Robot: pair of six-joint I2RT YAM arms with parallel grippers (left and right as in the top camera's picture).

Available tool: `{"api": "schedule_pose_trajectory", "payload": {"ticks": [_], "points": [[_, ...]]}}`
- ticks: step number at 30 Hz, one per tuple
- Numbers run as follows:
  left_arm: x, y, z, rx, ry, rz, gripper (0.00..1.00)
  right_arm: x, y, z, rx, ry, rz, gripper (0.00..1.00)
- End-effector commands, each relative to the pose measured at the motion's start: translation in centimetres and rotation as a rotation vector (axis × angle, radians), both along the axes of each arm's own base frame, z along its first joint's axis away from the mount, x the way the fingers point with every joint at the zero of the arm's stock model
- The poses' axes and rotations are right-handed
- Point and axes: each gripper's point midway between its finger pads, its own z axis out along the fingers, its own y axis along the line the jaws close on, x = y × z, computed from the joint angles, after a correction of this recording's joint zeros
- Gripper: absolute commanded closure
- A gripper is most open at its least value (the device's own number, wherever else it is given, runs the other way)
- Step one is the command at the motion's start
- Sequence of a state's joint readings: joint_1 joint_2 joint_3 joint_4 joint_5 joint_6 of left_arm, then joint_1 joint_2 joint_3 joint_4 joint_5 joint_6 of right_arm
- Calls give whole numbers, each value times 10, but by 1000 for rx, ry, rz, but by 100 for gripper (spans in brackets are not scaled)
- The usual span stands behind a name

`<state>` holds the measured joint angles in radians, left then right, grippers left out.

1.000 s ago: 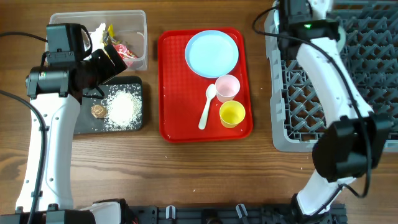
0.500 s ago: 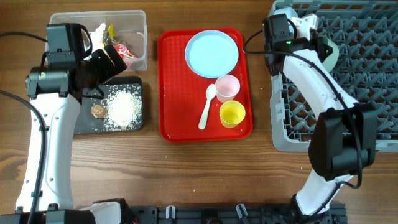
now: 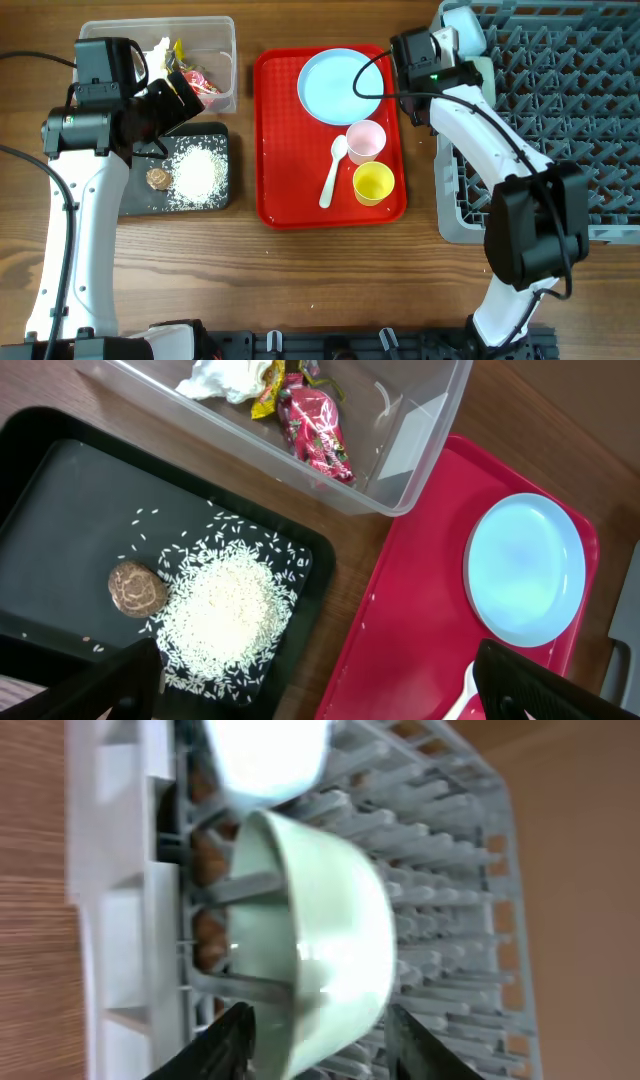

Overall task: Sort waste into correct bins and load items into the dishwasher rack
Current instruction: 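Place green bowl into dishwasher rack with right gripper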

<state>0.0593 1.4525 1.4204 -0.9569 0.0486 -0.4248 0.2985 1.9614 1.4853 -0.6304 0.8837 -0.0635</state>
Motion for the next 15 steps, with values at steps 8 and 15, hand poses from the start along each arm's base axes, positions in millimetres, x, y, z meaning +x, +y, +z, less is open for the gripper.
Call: {"api": "schedule_pose_trajectory", "payload": {"ticks": [8, 15], "points": [[2, 5, 0, 9, -2, 23, 0, 4, 17, 60, -8, -125, 52, 2], [2, 5, 0, 9, -2, 23, 0, -57, 205, 125, 445, -121, 700, 3]]}}
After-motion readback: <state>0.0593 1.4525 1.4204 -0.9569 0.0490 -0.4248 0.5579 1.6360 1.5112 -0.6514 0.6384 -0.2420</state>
